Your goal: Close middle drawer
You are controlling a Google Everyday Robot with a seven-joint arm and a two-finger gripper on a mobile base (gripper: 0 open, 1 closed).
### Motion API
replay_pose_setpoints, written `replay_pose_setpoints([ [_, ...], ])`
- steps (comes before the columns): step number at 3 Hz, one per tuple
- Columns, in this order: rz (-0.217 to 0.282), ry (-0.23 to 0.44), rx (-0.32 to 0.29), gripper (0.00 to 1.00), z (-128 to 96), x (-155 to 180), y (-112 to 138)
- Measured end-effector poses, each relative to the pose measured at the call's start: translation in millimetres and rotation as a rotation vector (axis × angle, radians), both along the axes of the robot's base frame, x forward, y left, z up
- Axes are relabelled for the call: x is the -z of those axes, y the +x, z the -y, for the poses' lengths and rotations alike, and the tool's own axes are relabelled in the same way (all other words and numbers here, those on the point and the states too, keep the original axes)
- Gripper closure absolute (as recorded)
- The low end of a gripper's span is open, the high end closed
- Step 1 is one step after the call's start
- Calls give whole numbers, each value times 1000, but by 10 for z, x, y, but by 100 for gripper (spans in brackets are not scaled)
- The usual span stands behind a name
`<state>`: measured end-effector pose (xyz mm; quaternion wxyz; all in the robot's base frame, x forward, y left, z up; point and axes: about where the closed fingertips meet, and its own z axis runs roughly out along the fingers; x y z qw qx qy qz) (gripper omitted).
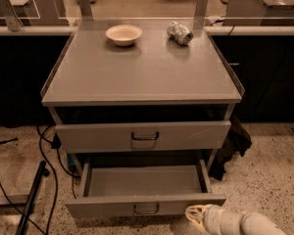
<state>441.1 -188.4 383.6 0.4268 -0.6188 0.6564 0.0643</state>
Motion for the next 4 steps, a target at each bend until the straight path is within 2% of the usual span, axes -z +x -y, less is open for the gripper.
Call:
replay_pose_setpoints([
  [2,61,6,24,100,73,122,161],
  [4,99,14,26,100,29,156,409],
])
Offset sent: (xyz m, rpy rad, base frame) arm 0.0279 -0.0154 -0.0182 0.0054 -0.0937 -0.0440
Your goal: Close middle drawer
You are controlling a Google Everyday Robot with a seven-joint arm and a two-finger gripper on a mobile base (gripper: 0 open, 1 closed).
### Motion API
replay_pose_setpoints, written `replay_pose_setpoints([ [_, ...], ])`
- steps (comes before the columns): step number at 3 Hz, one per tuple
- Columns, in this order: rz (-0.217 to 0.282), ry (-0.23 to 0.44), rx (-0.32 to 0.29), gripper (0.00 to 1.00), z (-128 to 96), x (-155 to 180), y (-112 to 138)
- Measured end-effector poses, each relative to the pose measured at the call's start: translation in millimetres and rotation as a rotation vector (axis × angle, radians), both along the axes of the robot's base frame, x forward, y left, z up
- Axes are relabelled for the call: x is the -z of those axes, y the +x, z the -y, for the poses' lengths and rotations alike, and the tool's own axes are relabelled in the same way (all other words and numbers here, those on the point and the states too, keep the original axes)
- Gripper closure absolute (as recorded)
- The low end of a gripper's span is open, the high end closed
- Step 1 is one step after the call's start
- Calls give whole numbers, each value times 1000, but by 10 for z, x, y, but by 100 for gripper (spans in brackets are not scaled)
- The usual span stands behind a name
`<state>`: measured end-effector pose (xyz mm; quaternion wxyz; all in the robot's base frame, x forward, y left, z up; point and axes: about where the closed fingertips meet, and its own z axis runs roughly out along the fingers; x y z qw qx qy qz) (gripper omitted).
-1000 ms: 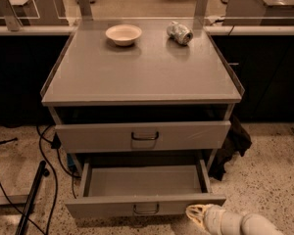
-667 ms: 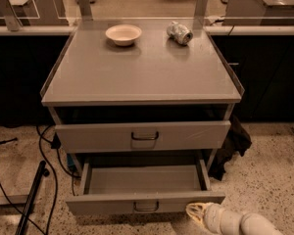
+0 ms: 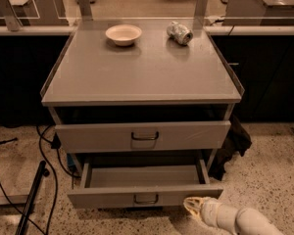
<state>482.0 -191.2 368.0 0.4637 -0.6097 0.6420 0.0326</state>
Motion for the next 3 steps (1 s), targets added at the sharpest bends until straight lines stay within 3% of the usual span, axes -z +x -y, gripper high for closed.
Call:
replay_pose_setpoints([
  [3,33,-30,-25,100,-194,-60,626],
])
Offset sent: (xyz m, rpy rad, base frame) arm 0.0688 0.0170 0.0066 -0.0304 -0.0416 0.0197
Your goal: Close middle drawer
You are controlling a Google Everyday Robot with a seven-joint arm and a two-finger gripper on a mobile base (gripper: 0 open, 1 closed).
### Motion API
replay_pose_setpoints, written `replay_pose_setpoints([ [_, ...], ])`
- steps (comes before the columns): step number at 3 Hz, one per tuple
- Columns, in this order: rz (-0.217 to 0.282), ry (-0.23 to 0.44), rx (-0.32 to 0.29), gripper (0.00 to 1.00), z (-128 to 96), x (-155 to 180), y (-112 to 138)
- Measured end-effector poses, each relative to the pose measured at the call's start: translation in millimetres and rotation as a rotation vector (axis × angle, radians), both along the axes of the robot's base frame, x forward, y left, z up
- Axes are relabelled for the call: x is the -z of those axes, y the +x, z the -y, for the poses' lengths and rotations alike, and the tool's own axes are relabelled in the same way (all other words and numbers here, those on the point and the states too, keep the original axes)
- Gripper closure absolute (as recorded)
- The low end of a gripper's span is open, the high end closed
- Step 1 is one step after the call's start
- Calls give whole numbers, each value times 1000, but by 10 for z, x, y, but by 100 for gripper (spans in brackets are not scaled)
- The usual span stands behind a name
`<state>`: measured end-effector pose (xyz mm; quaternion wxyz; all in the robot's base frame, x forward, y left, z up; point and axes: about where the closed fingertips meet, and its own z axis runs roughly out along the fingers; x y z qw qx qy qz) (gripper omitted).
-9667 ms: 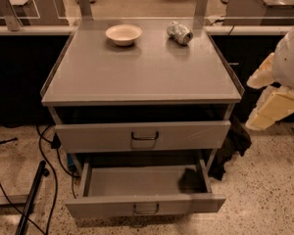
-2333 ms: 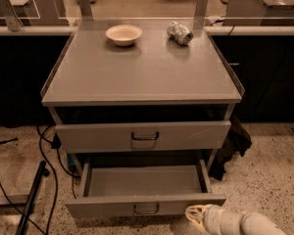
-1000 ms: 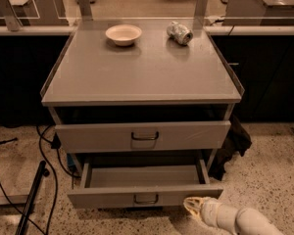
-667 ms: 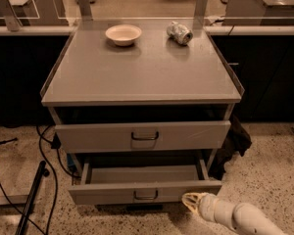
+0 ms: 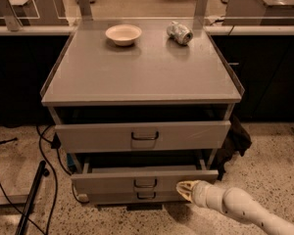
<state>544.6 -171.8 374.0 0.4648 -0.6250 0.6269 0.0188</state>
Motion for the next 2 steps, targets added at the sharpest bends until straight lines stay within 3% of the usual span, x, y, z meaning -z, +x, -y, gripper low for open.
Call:
replay_pose_setpoints([
  [2,9,-27,-32,100,-181,-47,338],
])
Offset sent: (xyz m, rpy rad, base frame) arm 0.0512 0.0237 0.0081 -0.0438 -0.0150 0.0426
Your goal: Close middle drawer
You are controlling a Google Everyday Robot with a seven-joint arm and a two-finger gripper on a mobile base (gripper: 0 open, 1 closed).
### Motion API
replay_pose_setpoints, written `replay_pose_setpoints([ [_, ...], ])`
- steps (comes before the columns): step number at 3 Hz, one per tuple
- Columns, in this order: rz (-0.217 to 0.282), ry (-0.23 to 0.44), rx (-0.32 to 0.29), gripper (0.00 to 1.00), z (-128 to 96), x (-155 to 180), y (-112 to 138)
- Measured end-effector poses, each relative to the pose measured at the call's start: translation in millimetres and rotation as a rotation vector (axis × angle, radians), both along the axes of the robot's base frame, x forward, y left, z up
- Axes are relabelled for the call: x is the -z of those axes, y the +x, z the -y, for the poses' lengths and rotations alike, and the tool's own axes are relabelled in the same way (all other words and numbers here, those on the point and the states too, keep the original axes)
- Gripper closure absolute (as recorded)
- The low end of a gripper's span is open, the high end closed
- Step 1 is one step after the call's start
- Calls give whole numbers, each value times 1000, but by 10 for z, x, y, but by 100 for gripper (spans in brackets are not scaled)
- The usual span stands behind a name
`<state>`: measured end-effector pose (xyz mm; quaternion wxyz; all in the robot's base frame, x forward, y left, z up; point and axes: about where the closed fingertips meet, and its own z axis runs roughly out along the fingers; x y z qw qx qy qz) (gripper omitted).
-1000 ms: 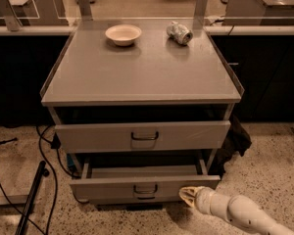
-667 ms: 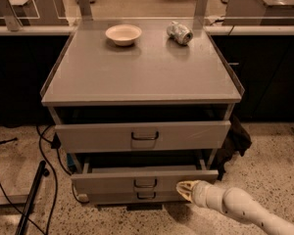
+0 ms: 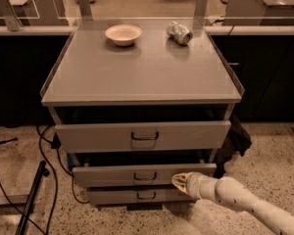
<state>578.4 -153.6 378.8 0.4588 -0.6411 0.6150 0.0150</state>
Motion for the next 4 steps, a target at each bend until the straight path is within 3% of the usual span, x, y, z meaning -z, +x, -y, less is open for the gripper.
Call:
replay_pose_setpoints([
  [2,4,-12,-13,100,-108,-9,219],
  [3,-5,-34,-27,100,-104,-34,201],
  [4,-47,-57,-48,100,-40,-71,11],
])
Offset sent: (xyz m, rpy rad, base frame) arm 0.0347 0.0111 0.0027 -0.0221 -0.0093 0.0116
